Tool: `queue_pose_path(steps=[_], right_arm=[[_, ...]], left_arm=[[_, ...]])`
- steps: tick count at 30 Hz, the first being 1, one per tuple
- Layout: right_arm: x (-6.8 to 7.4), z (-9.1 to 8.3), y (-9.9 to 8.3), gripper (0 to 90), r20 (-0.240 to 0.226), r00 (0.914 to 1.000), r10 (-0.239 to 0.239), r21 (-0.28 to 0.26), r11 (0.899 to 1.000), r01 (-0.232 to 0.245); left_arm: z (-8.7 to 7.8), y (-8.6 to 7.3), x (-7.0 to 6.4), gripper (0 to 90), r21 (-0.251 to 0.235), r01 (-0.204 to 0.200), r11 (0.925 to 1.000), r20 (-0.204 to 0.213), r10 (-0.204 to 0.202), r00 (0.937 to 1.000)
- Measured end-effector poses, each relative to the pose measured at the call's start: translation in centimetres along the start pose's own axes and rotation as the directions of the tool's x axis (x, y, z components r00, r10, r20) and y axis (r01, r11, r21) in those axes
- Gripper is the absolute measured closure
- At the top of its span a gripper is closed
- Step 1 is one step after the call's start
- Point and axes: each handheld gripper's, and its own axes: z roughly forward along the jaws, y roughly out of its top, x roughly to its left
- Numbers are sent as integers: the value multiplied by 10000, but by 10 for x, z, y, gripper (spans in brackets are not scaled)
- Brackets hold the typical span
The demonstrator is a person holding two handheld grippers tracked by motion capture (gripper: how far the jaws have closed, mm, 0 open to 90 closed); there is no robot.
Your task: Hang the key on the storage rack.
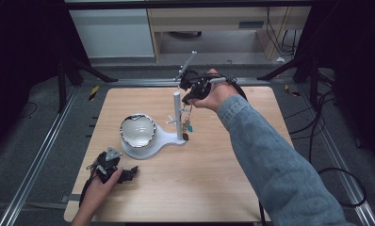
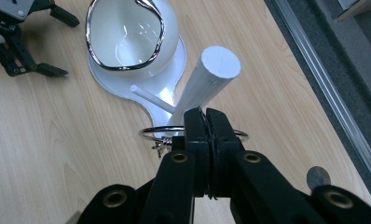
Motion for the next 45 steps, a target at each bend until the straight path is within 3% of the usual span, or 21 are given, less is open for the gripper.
queue_pose_path(steps=[22, 35, 45], right_arm=[[-5, 19, -10, 882, -269, 9986, 450, -228, 9987, -456], [-11, 4, -18, 701, 20, 9976, 693, -751, 9948, -689], [-18, -6, -28, 506, 370, 9930, 1121, -921, 9898, -1083]], left_arm=[[0, 0, 0, 0, -1, -3, 10000, 2, 3, 10000], [0, 0, 0, 0, -1, -4, 10000, 8, 4, 10000], [0, 0, 0, 0, -4, -1, 10000, 9, 1, 10000]])
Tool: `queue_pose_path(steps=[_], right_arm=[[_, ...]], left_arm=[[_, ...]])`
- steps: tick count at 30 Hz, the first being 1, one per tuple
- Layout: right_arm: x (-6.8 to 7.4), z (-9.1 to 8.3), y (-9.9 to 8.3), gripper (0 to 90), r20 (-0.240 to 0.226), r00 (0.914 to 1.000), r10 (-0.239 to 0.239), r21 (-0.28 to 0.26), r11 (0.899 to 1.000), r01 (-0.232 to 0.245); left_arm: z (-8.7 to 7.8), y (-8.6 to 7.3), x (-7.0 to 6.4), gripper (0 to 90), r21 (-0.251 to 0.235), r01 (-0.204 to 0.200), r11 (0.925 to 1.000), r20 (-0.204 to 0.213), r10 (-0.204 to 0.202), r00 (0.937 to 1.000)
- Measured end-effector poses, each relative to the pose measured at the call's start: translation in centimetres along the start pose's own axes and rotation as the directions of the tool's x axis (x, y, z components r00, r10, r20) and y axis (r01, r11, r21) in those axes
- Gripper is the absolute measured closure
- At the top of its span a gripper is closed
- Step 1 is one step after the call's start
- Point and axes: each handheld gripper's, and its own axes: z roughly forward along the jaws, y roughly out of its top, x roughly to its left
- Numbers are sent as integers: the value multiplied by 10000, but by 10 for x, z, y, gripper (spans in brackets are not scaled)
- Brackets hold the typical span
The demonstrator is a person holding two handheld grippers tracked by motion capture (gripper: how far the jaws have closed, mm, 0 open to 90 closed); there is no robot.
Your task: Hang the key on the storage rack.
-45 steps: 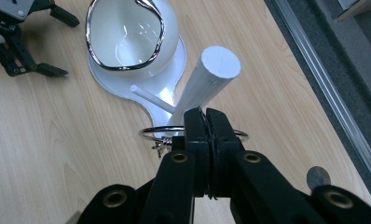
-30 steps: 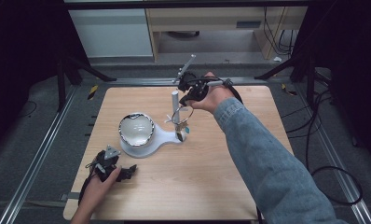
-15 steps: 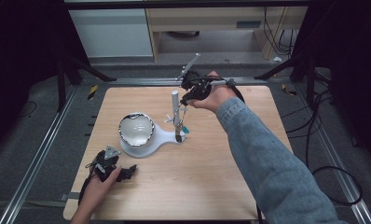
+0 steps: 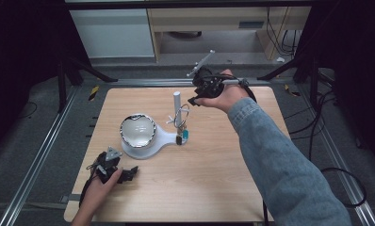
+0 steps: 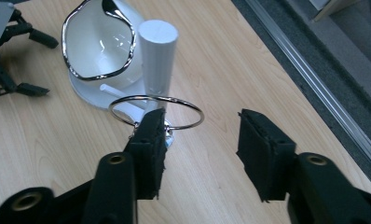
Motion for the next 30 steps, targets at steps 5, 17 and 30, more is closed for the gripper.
queue_pose_path(steps=[5, 17, 30], right_arm=[[-6, -3, -7, 375, 129, 9988, 472, -98, 9988, -471], [-13, 4, -31, 156, 169, 9970, 756, 263, 9968, -761], [-16, 14, -63, 53, 853, 9882, 1272, 107, 9916, -1286]], left_arm=[[0, 0, 0, 0, 0, 0, 10000, 0, 0, 10000], [0, 0, 0, 0, 0, 0, 10000, 0, 0, 10000], [0, 0, 0, 0, -12, 0, 10000, 0, 0, 10000]])
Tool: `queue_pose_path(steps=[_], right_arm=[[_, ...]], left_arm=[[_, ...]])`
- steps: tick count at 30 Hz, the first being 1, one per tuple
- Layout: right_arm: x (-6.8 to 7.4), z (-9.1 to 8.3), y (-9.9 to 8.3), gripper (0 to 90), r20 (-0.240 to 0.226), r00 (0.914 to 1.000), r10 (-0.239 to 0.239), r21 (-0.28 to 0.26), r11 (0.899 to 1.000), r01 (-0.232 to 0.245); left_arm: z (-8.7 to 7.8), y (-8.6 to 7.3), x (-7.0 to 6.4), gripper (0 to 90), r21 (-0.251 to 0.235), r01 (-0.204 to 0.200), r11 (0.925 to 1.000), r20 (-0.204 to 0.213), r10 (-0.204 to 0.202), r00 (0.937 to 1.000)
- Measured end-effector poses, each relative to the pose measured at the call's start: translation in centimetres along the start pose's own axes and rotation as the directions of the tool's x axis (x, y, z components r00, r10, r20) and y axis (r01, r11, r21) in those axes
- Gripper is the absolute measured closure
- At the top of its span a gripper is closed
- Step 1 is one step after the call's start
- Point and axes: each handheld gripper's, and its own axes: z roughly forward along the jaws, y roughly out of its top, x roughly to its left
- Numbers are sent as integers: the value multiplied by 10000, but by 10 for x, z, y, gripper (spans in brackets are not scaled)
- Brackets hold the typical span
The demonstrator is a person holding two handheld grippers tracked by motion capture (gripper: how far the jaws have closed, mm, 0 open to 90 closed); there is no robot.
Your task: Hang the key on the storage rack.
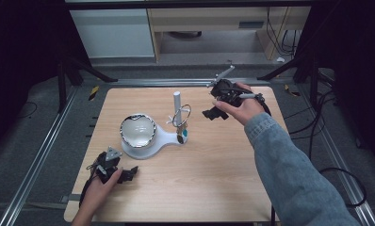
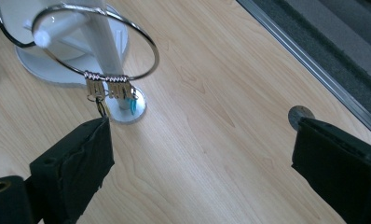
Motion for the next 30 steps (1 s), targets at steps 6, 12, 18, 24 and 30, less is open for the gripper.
queue_pose_path(steps=[6, 12, 18, 24, 30], right_arm=[[-2, 5, -17, 72, -86, 9995, 306, 86, 9995, -305], [-4, 8, -36, 69, 217, 9981, 575, -42, 9983, -574], [-6, 6, -47, 80, 480, 9956, 806, -298, 9964, -793], [-8, 6, -62, 85, 669, 9932, 951, -560, 9942, -915], [-8, 8, -81, 91, 769, 9909, 1104, -631, 9924, -1057]], left_arm=[[0, 0, 0, 0, 0, 6, 10000, -2, -6, 10000], [0, 0, 0, 0, 11, 8, 10000, -4, -8, 10000], [0, 0, 0, 0, 46, -28, 10000, -1, 28, 10000], [0, 0, 0, 0, 48, -29, 10000, 0, 29, 10000], [-1, 0, 0, 0, 59, -32, 10000, 7, 32, 10000]])
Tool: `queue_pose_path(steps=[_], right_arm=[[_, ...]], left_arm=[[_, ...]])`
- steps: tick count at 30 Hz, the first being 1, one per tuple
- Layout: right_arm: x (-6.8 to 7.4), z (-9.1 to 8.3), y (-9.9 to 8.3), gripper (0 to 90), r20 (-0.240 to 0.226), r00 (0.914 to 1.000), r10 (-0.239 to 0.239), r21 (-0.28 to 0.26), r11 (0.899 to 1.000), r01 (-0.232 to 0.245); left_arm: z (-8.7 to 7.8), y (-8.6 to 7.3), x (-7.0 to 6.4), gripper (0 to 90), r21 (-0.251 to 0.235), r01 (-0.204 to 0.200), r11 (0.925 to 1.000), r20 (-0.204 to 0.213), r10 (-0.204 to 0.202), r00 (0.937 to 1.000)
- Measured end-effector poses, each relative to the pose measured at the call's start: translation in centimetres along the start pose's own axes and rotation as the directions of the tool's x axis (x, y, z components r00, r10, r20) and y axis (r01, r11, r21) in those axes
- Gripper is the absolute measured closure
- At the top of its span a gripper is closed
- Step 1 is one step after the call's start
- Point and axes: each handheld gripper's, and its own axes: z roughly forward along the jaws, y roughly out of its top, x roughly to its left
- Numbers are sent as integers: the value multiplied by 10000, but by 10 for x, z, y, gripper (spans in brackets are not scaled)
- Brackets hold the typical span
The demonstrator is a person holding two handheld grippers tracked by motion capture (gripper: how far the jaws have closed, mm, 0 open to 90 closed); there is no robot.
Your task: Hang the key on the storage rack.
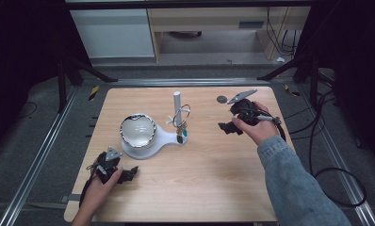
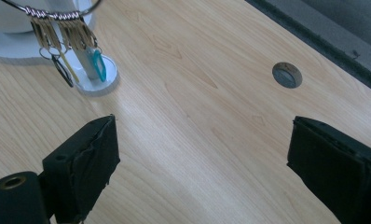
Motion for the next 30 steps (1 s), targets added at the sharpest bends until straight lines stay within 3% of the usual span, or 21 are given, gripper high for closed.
queue_pose_path(steps=[12, 23, 30], right_arm=[[-6, 3, -36, 104, 505, 9987, -49, -59, 10000, 52], [1, 18, -72, 104, 337, 9992, 201, 247, 9995, -209], [11, 29, -93, 105, 121, 9998, 130, 327, 9994, -134]], left_arm=[[0, 0, 0, 0, -3, 0, 10000, 1, 0, 10000], [0, 0, 0, 0, -2, -3, 10000, 1, 3, 10000], [0, 0, 0, 0, -2, -5, 10000, 1, 5, 10000]])
